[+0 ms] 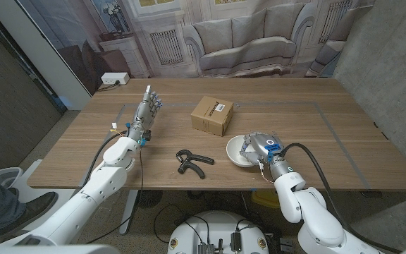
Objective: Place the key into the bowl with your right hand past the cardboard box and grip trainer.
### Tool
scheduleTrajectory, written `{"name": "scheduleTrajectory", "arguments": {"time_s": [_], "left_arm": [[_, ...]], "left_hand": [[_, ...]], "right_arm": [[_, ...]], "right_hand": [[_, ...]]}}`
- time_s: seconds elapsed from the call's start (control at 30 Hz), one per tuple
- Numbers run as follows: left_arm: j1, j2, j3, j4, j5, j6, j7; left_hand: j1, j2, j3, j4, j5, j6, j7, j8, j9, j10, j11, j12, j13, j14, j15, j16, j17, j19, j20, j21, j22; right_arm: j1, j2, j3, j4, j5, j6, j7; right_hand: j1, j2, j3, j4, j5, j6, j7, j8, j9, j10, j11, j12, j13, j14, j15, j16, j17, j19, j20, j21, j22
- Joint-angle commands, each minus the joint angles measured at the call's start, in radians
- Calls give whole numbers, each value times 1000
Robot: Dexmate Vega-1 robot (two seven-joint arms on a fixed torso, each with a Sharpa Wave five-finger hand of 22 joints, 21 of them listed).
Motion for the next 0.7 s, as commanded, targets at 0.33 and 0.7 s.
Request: {"name": "scheduleTrajectory", "arguments": {"time_s": [0.33, 0.7], "left_arm": [[-10, -8, 7, 8, 3, 0, -2], [0, -4, 4, -4, 6, -1, 6]], "left_hand": [[10, -2, -8, 2, -1, 4, 2, 1, 4, 0, -3, -1, 2, 3, 3, -1, 2, -9, 3, -1, 1], [11, -1, -10, 2, -1, 3, 2, 0, 4, -1, -2, -2, 2, 2, 2, -1, 2, -10, 4, -1, 1]], "right_arm": [[-1, -4, -2, 9, 35, 1, -22], [-3, -15, 2, 11, 64, 14, -51]], "right_hand": [[5, 3, 5, -14, 4, -5, -4, -7, -4, -10, 6, -4, 5, 6, -70, 7, 1, -4, -48, -3, 1], [13, 1, 10, -21, -1, -43, -3, -29, -15, -11, 14, -3, 5, 9, -72, 8, 1, -2, -47, -5, 1]]}}
